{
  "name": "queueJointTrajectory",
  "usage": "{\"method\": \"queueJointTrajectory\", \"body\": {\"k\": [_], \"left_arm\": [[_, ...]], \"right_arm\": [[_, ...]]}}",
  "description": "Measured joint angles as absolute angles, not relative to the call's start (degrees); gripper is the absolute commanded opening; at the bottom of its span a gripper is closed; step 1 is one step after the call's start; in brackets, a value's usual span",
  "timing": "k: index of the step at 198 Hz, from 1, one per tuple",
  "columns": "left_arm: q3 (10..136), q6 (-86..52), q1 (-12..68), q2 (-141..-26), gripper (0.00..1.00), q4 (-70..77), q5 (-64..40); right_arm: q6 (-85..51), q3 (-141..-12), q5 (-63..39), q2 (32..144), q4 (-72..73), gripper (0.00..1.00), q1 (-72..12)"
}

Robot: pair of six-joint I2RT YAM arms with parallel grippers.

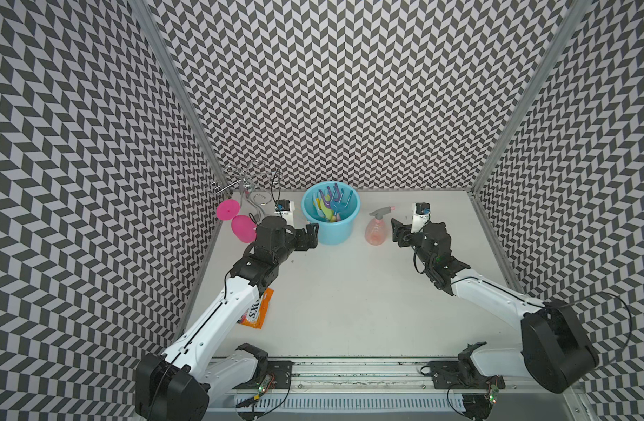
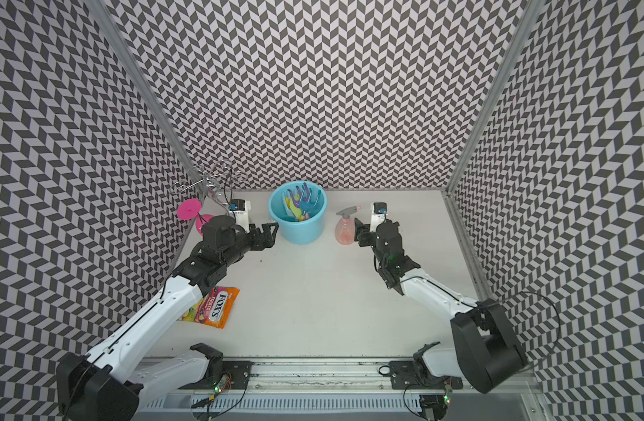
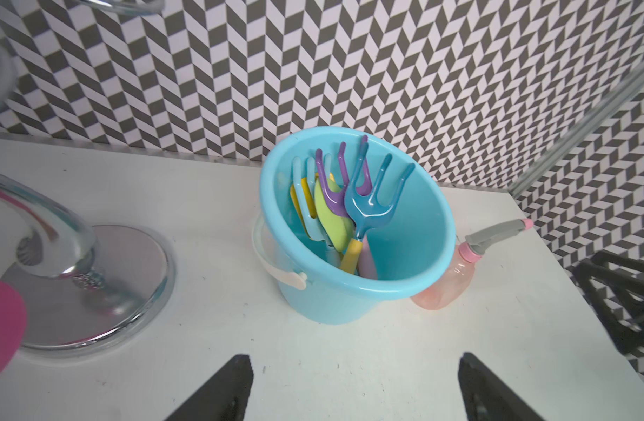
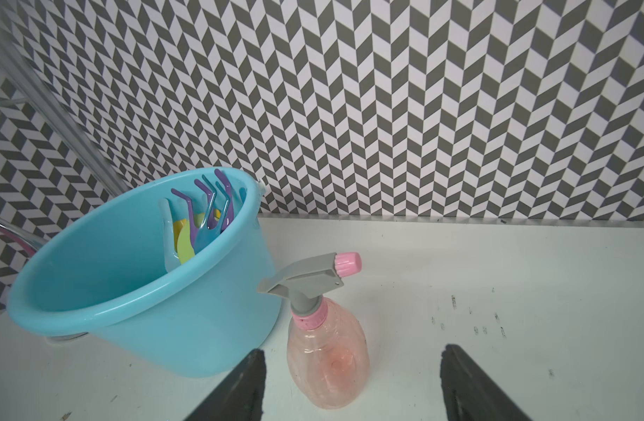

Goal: Organize the gardening tools
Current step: Reset both arms

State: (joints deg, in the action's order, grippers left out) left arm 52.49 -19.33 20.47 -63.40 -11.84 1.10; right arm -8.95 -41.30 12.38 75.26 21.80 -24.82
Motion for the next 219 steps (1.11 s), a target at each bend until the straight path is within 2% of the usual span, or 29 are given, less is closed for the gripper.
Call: {"method": "queueJointTrajectory", "body": {"k": [4, 6, 9, 35, 130, 183, 219], "left_arm": [[52.4, -19.3, 19.9, -63.6, 0.92, -11.5, 1.4], [52.4, -19.2, 19.6, -63.7, 0.92, -11.2, 1.6], [52.3, -19.2, 19.3, -63.8, 0.94, -10.9, 1.8], [50.4, -18.5, 16.1, -64.8, 1.00, -7.4, 4.8], [39.7, -9.9, 6.8, -74.4, 1.00, 11.2, 15.2], [34.7, -5.8, 2.9, -83.4, 0.99, 23.1, 18.3], [33.2, -5.0, 0.7, -86.1, 0.97, 30.8, 17.1]], "right_arm": [[-9.1, -41.1, 12.8, 74.5, 21.3, 0.87, -24.8], [-9.3, -41.1, 13.2, 74.1, 21.1, 0.96, -24.8], [-9.3, -41.0, 13.6, 73.7, 20.8, 1.00, -24.8], [-9.6, -40.9, 17.9, 70.7, 18.8, 1.00, -24.2], [-7.9, -34.1, 36.6, 70.9, 20.2, 1.00, -17.9], [-7.0, -27.3, 39.9, 76.1, 28.0, 1.00, -11.4], [-6.8, -22.0, 38.5, 77.6, 37.9, 1.00, -10.3]]}}
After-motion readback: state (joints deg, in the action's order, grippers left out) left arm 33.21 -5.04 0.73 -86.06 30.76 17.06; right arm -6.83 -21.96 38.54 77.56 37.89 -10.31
